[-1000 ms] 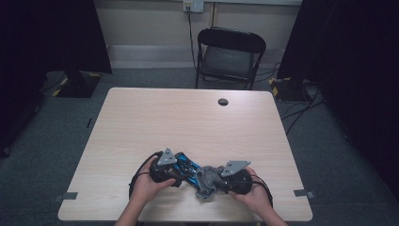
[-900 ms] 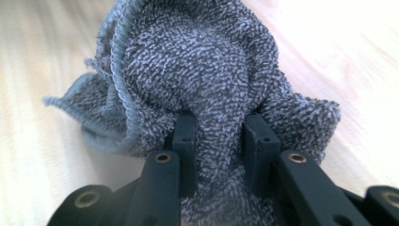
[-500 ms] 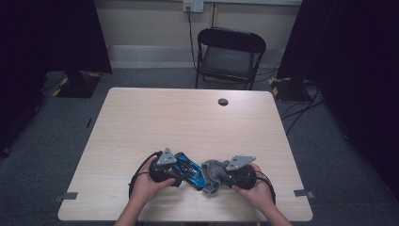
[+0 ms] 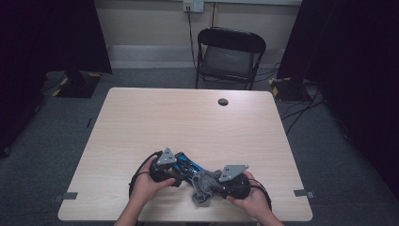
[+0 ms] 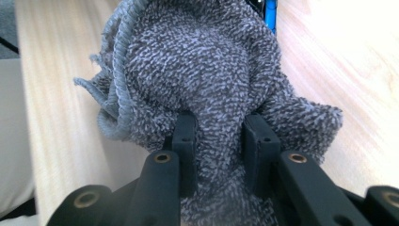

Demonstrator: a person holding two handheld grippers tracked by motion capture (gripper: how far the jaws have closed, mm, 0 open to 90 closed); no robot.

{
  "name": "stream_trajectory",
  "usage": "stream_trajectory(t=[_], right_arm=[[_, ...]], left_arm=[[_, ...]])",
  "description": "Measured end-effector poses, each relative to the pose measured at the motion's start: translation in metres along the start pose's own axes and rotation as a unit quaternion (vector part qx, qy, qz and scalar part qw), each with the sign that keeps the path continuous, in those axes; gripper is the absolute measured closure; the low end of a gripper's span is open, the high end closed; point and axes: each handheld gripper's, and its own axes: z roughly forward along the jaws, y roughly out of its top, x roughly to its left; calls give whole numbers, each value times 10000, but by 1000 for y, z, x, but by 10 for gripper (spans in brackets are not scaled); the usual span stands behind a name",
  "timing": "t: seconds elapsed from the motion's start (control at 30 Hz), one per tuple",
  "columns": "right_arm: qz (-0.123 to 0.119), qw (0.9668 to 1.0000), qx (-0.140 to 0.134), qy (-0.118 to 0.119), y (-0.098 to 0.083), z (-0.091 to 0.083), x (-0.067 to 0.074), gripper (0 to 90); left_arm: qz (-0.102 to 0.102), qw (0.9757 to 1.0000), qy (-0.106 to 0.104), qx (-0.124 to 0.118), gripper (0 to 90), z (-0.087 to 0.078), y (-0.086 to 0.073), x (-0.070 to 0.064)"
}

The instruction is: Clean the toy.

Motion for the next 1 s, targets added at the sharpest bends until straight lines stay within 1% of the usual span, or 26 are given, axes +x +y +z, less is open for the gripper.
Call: stream_trajectory(t=[0.13, 0.3, 0.47, 0.77, 1.0], right_arm=[[2, 10000, -2, -42, 1, 2, -4, 706], [85, 9999, 0, -92, 0, 2, -10, 706], [111, 9998, 40, -162, -1, 1, -16, 706], [297, 9990, -17, -328, -6, -1, -29, 706], [329, 9984, 57, -460, -6, -2, -37, 706]], left_arm=[[-9, 10000, -10, -19, 219, 0, 0, 0], [-4, 10000, -16, -29, 218, 0, -1, 0], [-5, 10000, -17, -28, 218, 0, -1, 0], [1, 10000, -17, -36, 218, 0, -1, 0], [4, 10000, -37, -28, 218, 0, -1, 0]])
